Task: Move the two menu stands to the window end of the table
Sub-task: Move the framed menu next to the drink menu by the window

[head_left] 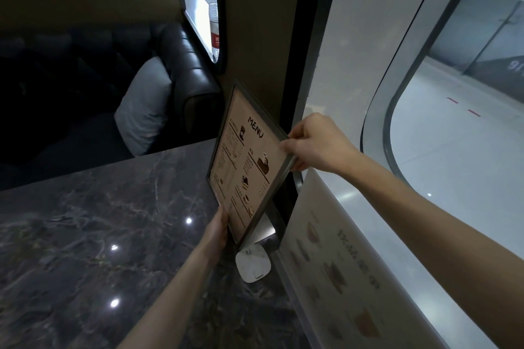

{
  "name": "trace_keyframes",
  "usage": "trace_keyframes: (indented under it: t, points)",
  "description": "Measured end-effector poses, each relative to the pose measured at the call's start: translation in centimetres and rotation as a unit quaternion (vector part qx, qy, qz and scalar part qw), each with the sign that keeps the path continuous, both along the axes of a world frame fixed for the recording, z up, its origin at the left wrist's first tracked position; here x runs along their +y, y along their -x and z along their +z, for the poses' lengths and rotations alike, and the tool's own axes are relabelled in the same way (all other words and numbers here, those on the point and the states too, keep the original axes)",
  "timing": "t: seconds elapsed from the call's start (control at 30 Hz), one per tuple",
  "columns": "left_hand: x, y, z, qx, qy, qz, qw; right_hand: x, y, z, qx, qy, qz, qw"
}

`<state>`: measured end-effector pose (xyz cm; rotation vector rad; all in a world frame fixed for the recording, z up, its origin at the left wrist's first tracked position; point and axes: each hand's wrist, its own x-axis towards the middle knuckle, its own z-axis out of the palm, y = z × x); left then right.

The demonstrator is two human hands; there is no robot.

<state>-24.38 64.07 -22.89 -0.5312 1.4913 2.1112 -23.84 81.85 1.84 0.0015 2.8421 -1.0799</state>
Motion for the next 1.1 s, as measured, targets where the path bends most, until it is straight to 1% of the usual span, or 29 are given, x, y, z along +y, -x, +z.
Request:
trace_keyframes:
  t: [0.1, 0.23, 0.37, 0.67, 1.1]
  points:
    - [0.3, 0.4, -0.3, 0.000, -0.005, -0.005, 1.000, 0.5, 0.1, 0.0, -0.004, -0.002, 0.001, 1.000]
    - [0.8, 0.7, -0.5, 0.003, 0.017, -0.003, 1.000, 1.0, 0.4, -0.2, 0.001, -0.012, -0.007, 1.000]
    - [1.1, 0.9, 0.0, 0.000, 0.018, 0.001, 1.000, 1.6, 0.5, -0.2, -0.007, 0.002, -0.009, 1.000]
    - [2.1, 0.7, 2.1, 0.012, 0.001, -0.047, 0.999, 2.4, 0.6, -0.1, -0.026, 0.026, -0.016, 0.999]
    - [2.7, 1.1, 1.6, 0.006, 0.020, -0.064, 0.998, 3.1, 0.6, 0.0, -0.031, 0.033, -0.024, 0.999]
